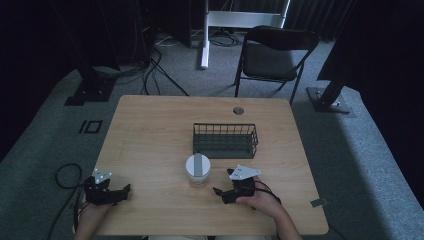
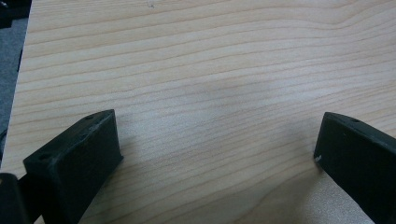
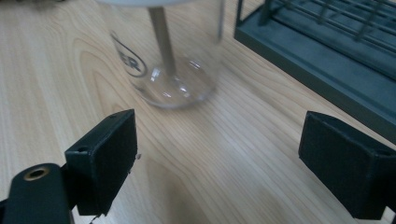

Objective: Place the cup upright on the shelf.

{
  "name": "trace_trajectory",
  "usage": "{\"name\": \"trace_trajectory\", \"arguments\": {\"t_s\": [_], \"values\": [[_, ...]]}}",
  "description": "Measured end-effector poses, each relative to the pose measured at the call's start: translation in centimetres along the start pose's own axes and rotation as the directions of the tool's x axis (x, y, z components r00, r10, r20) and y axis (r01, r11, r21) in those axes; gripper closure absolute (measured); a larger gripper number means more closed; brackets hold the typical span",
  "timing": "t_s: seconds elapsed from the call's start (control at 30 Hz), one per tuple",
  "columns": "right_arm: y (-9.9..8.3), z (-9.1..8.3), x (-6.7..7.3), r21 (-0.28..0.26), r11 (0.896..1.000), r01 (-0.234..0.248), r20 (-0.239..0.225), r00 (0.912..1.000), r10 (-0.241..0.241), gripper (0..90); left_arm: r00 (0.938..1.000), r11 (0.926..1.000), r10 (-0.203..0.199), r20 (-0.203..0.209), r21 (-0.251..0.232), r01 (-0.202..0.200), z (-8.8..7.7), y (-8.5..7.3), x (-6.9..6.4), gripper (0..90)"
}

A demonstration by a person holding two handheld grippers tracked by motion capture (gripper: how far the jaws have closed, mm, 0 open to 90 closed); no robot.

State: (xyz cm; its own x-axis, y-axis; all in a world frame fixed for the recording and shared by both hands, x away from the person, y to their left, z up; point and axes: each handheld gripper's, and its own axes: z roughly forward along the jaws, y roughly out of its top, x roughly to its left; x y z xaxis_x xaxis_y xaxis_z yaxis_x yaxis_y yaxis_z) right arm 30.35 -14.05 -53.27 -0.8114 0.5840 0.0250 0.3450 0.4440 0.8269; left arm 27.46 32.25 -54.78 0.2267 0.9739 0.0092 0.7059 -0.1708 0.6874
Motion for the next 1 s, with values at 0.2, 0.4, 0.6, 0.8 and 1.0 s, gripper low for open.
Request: {"name": "trace_trajectory", "arguments": {"t_s": [0.2, 0.4, 0.6, 0.8, 1.0], "values": [[0.6, 0.8, 0.7, -0.022, 1.0, 0.007, -0.016, 0.9998, -0.007, 11.3, 1.0, 1.0, 0.0, 0.0, 0.0, 0.0, 0.0, 0.0, 0.0, 0.5], [1.4, 1.8, 1.7, -0.034, 0.999, 0.036, -0.028, 0.9989, -0.037, 11.3, 1.0, 1.0, 0.003, 0.002, 0.0, -0.003, 0.0, 0.0, 0.0, 0.6], [2.0, 2.6, 2.1, -0.061, 0.998, 0.022, -0.041, 0.9989, -0.024, 11.4, 1.0, 1.0, 0.003, 0.002, 0.0, -0.003, 0.0, 0.0, 0.0, 0.5], [2.6, 3.4, 2.4, -0.074, 0.997, 0.017, -0.039, 0.999, -0.02, 11.4, 1.0, 1.0, 0.003, 0.002, 0.001, -0.003, 0.0, 0.0, 0.0, 0.6], [2.9, 4.1, 2.6, -0.108, 0.994, -0.002, -0.035, 0.9994, -0.001, 11.4, 1.0, 1.0, 0.003, 0.002, 0.0, -0.003, 0.0, 0.0, 0.0, 0.5]]}}
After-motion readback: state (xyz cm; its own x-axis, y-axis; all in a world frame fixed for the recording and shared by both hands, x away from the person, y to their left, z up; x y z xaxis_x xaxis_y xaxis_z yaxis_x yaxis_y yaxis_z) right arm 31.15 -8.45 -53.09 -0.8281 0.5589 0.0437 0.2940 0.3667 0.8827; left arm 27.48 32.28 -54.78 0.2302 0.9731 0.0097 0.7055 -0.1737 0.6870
